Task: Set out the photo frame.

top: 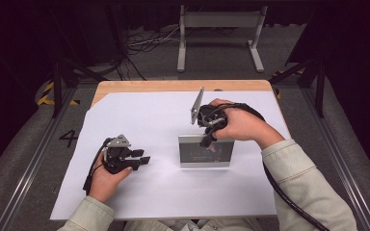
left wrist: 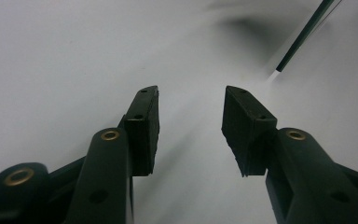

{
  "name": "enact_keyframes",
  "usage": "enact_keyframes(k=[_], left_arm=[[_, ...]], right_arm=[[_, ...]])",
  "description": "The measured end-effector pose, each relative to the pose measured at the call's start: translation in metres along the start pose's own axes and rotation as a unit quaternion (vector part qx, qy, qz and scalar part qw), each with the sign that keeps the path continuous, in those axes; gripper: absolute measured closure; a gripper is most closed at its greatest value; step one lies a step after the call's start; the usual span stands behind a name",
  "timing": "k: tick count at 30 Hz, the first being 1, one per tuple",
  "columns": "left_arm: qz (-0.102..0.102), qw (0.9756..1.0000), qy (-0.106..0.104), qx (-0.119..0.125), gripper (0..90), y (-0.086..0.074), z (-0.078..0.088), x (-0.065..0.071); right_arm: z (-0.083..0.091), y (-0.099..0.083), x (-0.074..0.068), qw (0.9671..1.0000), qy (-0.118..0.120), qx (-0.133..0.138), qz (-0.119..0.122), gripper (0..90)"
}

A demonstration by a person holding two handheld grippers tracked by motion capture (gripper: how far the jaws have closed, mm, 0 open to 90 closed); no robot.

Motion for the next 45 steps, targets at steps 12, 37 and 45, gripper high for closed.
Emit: enact_keyframes(k=[12,37,45], left_arm=[[0.002,1.0,-0.002,-0.001,57.0,0.0,0.0,0.0],[-0.004,1.0,0.005,-0.002,55.8,0.0,0.0,0.0],[-0.008,0.9999,0.011,0.004,52.3,0.002,0.0,0.002]], right_arm=[[-0.01,-0.004,0.014,1.0,0.002,-0.005,-0.004,83.8],[0.003,-0.008,0.024,0.9955,-0.072,0.057,-0.022,52.5],[0.024,-0.013,0.022,0.9818,-0.115,0.139,-0.06,36.9]])
Point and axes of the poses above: each handheld gripper's, and its own axes: z roughly backward along the jaws, y roughly out of its top, x roughly to its right, the point moved 5 cm from there along -z, roughly forward along the jaws, and after that the axes turned 6 degrees about -y, right-handed, at the moved point
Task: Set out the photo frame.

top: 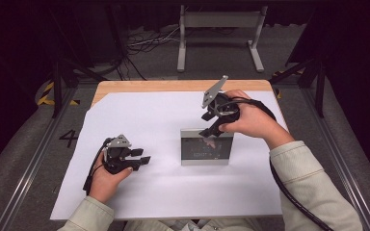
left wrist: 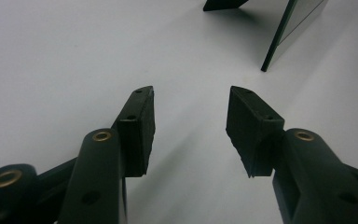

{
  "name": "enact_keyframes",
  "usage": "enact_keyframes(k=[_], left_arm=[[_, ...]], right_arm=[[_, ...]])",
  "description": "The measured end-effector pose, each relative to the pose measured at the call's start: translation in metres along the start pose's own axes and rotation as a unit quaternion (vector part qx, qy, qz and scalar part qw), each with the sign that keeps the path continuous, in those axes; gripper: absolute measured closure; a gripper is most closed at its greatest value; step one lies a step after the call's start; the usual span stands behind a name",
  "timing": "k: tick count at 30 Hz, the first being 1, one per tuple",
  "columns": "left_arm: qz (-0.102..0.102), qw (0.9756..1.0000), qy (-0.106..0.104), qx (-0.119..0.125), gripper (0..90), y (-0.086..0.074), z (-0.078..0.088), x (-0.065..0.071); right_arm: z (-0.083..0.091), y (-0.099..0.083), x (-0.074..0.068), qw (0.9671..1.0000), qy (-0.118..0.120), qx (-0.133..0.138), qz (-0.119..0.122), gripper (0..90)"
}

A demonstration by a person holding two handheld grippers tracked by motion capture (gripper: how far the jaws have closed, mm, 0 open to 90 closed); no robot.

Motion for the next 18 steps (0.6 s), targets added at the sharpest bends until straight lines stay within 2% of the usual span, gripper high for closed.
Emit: enact_keyframes(k=[4,6,9,11,18], left_arm=[[-0.002,1.0,0.004,0.006,49.7,0.002,0.002,0.003],[-0.009,0.9999,0.007,0.009,47.8,0.003,0.003,0.003],[-0.013,0.9997,0.017,0.012,45.0,0.003,0.004,0.003],[-0.011,0.9997,0.015,0.014,43.2,0.004,0.004,0.004],[-0.008,0.9995,0.02,0.025,33.4,0.005,0.007,0.003]], right_arm=[[0.013,-0.007,-0.002,0.9993,-0.024,0.025,-0.016,33.9],[0.02,-0.01,-0.003,0.9981,-0.031,0.043,-0.032,30.5],[0.032,-0.016,-0.004,0.9943,-0.049,0.077,-0.055,25.9],[0.042,-0.021,-0.004,0.9916,-0.061,0.095,-0.063,24.7],[0.063,-0.039,-0.005,0.9872,-0.08,0.112,-0.08,22.5]])
Point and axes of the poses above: each handheld gripper's, and its own axes: z roughly backward along the jaws, y roughly out of its top, x roughly to its right, the point moved 5 cm from there along -z, roughly forward along the jaws, and after that the axes turned 6 degrees about -y, right-handed, at the moved point
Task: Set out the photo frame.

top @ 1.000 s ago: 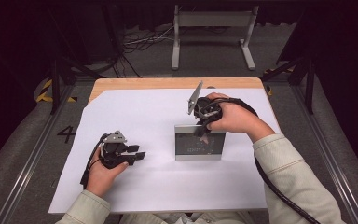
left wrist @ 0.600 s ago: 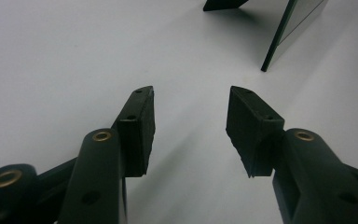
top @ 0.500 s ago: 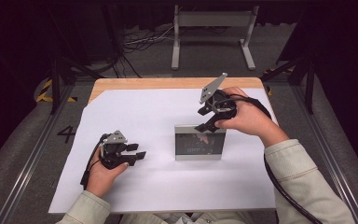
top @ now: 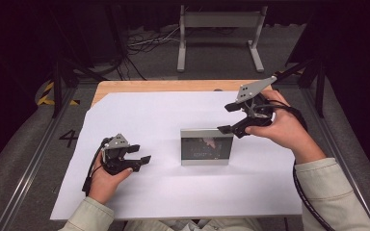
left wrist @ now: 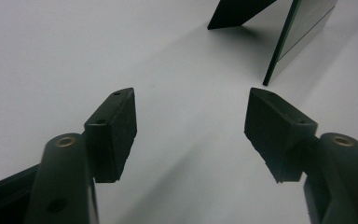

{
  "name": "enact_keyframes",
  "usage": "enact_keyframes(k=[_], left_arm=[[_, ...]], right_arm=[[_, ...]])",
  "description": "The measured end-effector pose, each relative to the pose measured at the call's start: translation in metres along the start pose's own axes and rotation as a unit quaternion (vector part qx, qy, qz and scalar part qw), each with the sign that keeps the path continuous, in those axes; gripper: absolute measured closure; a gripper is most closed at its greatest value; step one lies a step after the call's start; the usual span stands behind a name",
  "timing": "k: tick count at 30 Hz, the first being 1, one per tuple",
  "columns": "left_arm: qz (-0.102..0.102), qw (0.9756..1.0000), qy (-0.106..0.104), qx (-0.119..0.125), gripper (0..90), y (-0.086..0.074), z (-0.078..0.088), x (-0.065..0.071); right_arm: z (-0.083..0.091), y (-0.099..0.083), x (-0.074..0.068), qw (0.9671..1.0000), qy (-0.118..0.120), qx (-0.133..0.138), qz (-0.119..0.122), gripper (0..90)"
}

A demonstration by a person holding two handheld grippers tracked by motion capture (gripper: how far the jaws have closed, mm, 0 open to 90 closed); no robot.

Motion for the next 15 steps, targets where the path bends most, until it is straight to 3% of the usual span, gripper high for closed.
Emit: enact_keyframes(k=[10,15], left_arm=[[-0.005,1.0,-0.001,0.002,23.6,0.0,0.001,-0.003],[-0.005,1.0,-0.001,-0.005,21.5,-0.01,0.007,-0.008]], right_arm=[[0.03,-0.03,0.015,0.9985,-0.033,0.02,-0.039,20.0],[0.04,-0.041,0.02,0.9971,-0.044,0.027,-0.056,19.2]])
Point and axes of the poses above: each handheld gripper's, and its own axes: z roughly backward along the jaws, y roughly out of its top, x roughly to its right, the point moved 5 cm from there along -z, roughly forward along the jaws, and after that the axes turned 6 degrees about -y, right-handed, at the moved point
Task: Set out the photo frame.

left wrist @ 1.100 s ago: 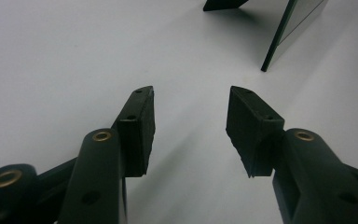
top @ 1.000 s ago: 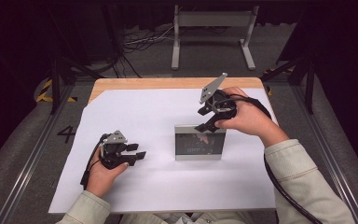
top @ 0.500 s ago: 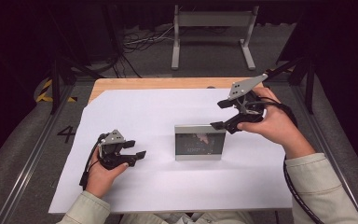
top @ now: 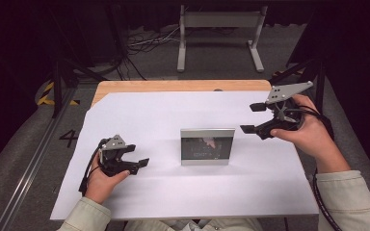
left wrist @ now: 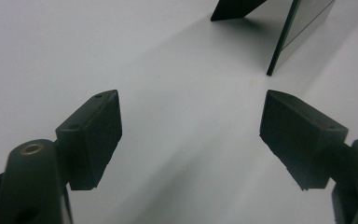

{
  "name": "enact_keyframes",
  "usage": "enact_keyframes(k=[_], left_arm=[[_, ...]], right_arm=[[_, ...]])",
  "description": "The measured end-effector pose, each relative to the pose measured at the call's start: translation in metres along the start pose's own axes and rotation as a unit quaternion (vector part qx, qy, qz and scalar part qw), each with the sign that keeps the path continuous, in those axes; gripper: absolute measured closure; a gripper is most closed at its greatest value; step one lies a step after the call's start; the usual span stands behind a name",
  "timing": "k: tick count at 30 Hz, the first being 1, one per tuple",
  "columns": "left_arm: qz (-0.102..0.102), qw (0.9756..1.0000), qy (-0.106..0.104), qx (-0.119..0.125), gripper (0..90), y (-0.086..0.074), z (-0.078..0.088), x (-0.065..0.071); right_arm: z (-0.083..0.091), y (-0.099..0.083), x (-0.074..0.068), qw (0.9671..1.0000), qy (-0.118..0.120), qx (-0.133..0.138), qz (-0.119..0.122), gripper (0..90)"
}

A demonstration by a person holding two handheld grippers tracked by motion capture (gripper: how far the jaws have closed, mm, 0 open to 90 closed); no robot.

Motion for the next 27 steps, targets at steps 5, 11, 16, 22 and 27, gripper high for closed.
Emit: enact_keyframes(k=[5,11,16,22,27], left_arm=[[0.013,0.9999,0.005,0.005,21.3,-0.008,0.008,-0.006],[0.013,0.9998,0.011,0.014,21.4,-0.01,0.014,-0.008],[0.007,0.9997,0.015,0.018,21.6,-0.009,0.014,-0.008],[0.011,0.9995,0.021,0.022,21.7,-0.009,0.015,-0.009],[0.013,0.9993,0.025,0.024,21.9,-0.009,0.015,-0.01]], right_arm=[[0.005,-0.012,0.007,0.9996,-0.018,0.01,-0.018,19.2],[0.005,-0.025,0.01,0.998,-0.044,0.027,-0.036,19.3],[0.001,-0.042,0.008,0.9967,-0.056,0.04,-0.045,18.8],[-0.005,-0.066,0.005,0.9949,-0.062,0.052,-0.059,18.3],[-0.009,-0.087,0.005,0.9926,-0.078,0.059,-0.073,18.1]])
Point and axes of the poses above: each handheld gripper's, and its own axes: z roughly backward along the jaws, y roughly out of its top, x roughly to its right, the point moved 5 cm from there along -z, roughly forward along the jaws, and after that the axes turned 6 degrees about -y, right-handed, at the moved point
